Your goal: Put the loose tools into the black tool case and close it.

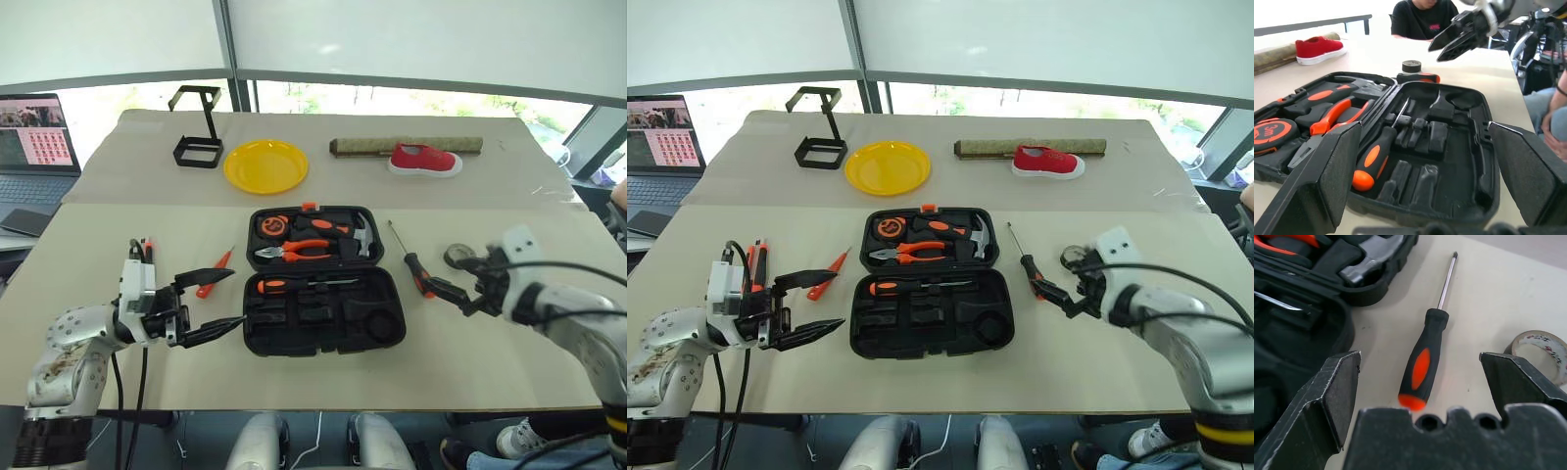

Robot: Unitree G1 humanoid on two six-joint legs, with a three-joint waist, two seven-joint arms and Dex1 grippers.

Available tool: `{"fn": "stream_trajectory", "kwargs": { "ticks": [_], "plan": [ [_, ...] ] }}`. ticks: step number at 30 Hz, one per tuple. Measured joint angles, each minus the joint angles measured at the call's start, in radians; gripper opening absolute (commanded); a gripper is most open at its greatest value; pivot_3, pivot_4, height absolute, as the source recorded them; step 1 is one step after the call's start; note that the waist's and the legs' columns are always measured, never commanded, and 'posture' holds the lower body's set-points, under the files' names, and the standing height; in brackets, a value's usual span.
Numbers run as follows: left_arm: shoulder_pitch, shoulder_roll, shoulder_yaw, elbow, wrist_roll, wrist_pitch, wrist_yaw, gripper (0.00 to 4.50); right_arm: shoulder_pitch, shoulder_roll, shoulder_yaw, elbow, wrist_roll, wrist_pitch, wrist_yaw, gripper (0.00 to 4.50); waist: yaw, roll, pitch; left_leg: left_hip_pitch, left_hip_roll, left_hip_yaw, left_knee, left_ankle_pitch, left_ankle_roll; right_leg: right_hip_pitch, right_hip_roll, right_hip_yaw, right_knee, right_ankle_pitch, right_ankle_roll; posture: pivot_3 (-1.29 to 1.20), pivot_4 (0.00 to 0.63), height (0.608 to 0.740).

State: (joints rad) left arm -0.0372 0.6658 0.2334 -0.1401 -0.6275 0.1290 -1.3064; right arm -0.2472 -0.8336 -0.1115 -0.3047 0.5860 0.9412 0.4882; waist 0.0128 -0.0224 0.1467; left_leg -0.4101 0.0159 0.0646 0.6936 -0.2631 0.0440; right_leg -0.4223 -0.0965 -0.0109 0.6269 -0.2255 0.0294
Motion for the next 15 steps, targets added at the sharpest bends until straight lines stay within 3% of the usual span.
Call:
{"fn": "stream_trajectory", "kwargs": {
  "ticks": [6, 11, 15],
  "plan": [
    [0.031, 0.000, -0.003, -0.042, 0.000, 0.002, 0.027, 4.50, -0.129, 0.029, 0.138, 0.147, -0.103, 0.024, 0.003, 2.90, -0.004, 0.000, 0.000, 0.000, 0.000, 0.001, 0.000, 0.000, 0.000, 0.000, 0.000, 0.001, -0.001, 0.001, 0.001, 0.00, 0.150, 0.740],
    [0.042, 0.000, -0.003, -0.063, -0.001, 0.002, 0.041, 4.50, -0.167, 0.070, 0.177, 0.201, -0.151, 0.019, 0.019, 1.13, -0.003, 0.000, 0.000, 0.000, 0.000, 0.000, 0.000, 0.000, 0.000, 0.000, 0.000, 0.000, -0.001, 0.001, 0.002, 0.00, 0.150, 0.740],
    [0.044, 0.002, -0.003, -0.063, -0.001, 0.002, 0.043, 4.50, -0.179, 0.095, 0.178, 0.235, -0.185, -0.019, 0.032, 0.97, -0.005, 0.000, 0.000, 0.001, 0.000, 0.001, 0.001, 0.000, 0.000, 0.001, 0.001, 0.000, -0.001, 0.001, 0.002, 0.00, 0.150, 0.740]
  ]
}}
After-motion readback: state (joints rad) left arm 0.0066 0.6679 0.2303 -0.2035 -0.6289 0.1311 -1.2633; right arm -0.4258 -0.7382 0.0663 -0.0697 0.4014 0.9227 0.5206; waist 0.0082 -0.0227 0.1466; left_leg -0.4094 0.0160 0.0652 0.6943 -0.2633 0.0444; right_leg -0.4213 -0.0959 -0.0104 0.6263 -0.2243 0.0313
